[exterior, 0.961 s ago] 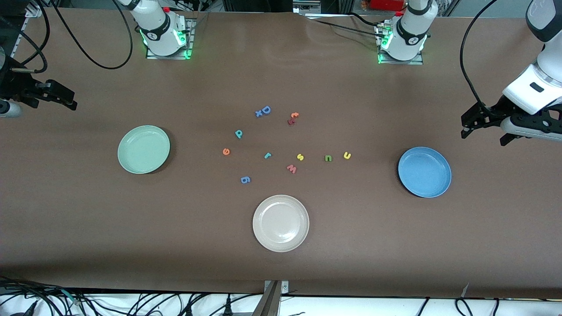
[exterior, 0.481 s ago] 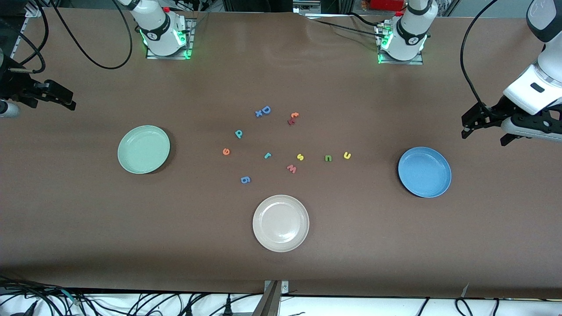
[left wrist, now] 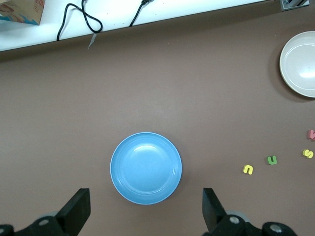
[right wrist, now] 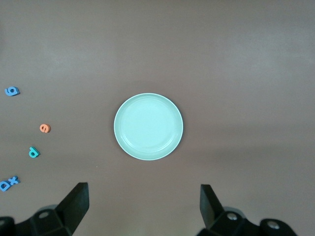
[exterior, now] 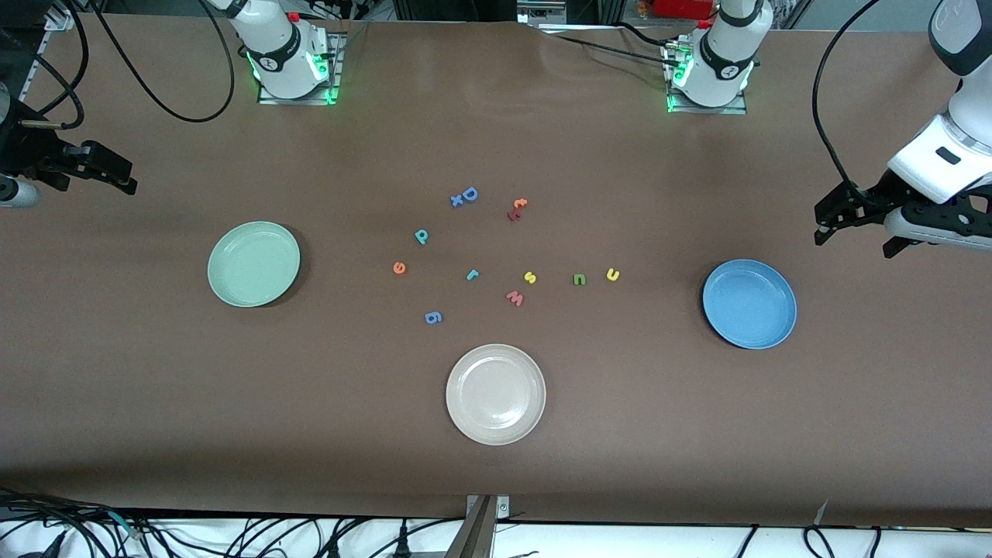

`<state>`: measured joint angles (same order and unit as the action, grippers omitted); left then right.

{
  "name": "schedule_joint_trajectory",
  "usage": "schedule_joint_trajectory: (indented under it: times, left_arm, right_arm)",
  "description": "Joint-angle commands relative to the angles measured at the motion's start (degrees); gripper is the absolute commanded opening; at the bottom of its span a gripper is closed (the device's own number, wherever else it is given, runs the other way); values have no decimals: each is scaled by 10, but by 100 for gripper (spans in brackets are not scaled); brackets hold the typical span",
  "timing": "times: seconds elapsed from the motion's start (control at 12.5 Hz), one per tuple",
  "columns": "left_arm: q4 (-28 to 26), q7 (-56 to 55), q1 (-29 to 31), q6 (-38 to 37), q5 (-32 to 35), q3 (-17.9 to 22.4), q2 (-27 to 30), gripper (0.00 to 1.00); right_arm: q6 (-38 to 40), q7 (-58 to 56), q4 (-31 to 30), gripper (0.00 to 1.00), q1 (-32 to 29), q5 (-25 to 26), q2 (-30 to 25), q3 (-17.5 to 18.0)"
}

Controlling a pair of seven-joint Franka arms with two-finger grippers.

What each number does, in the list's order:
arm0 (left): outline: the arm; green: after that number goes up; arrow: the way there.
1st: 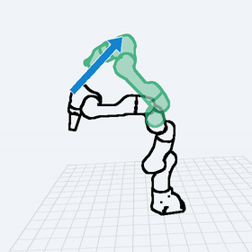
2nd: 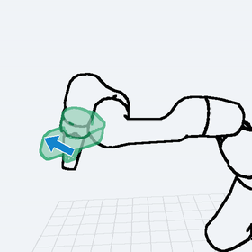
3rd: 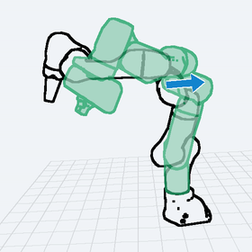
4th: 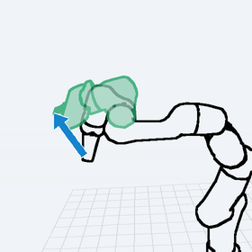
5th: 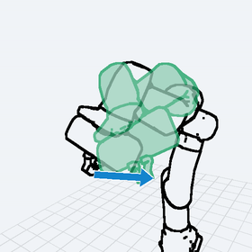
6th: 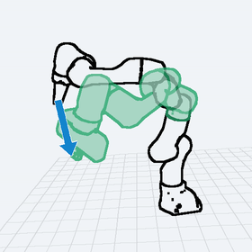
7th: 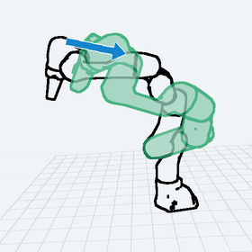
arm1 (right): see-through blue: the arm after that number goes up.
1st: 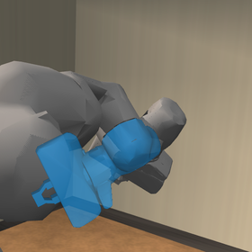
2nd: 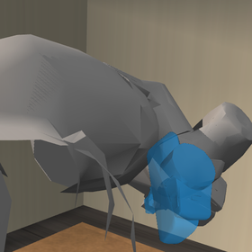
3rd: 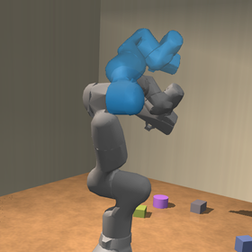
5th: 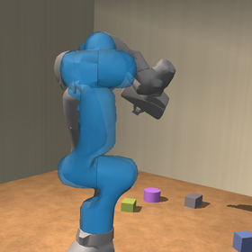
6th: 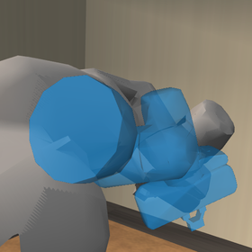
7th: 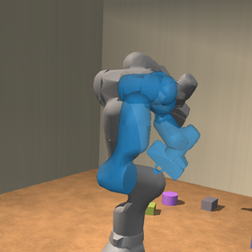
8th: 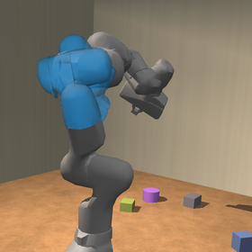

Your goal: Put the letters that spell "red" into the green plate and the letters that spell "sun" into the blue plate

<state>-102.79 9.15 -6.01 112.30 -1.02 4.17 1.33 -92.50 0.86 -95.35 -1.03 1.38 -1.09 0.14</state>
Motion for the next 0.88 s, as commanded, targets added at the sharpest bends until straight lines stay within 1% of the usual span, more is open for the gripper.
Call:
schedule_joint_trajectory:
  times: [0.0, 0.16, 0.8]
  left_arm:
    - [18, -9, 2, -12, 15, -2, -7, 100]
    - [18, -10, 2, -12, 15, -2, -8, 100]
    - [18, -10, 5, -18, 8, -1, -7, 100]
  right_arm:
    - [2, -10, -4, 100, 1, -10, -6, 4]
    - [1, -10, -5, 100, 1, -9, -8, 9]
    - [-4, -9, -6, 100, 2, -9, -5, 9]
